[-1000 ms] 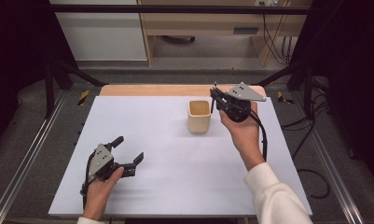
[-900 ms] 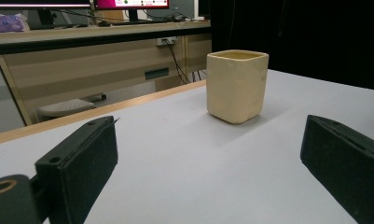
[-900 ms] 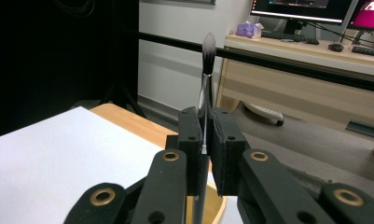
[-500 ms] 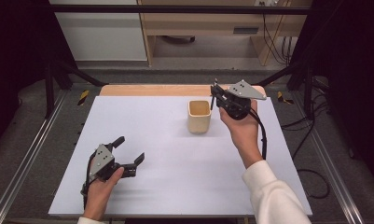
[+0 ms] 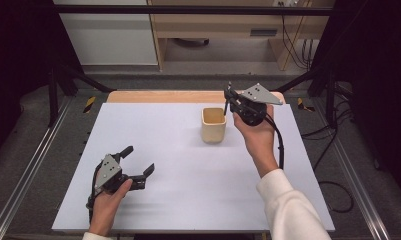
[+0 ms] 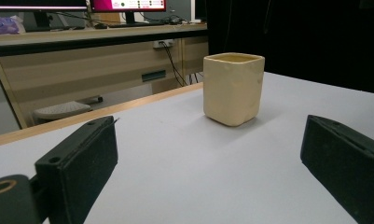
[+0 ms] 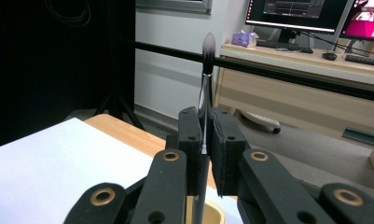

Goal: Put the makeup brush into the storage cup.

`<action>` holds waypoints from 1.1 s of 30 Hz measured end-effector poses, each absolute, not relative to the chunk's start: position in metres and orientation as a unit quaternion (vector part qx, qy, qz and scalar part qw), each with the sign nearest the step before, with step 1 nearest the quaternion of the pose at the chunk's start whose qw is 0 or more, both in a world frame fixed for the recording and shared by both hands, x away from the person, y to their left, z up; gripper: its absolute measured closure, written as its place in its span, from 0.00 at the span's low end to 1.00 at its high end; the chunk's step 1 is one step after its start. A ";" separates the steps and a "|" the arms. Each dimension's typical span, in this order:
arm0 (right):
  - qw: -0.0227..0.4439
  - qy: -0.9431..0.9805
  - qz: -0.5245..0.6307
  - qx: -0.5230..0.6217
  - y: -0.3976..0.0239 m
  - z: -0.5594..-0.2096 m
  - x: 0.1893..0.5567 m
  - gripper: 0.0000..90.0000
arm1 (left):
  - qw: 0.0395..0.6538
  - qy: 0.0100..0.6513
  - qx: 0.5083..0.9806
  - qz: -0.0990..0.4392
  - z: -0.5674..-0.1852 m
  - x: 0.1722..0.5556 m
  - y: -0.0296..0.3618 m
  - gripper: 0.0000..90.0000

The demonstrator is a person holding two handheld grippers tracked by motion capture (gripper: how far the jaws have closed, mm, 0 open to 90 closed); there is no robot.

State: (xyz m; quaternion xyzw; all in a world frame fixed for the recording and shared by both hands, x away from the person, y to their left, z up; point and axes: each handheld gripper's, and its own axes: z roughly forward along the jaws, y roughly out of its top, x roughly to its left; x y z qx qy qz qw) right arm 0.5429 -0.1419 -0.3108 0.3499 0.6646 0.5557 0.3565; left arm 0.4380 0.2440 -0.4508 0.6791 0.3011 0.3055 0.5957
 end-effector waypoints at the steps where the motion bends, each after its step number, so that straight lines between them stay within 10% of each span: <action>1: 0.357 0.665 0.556 0.350 -0.141 -0.311 0.543 0.93 | 0.596 0.302 0.679 0.305 -0.451 0.438 0.244 0.04; 33: 0.357 0.660 0.565 0.343 -0.125 -0.320 0.550 0.93 | 0.620 0.289 0.662 0.306 -0.447 0.438 0.252 0.04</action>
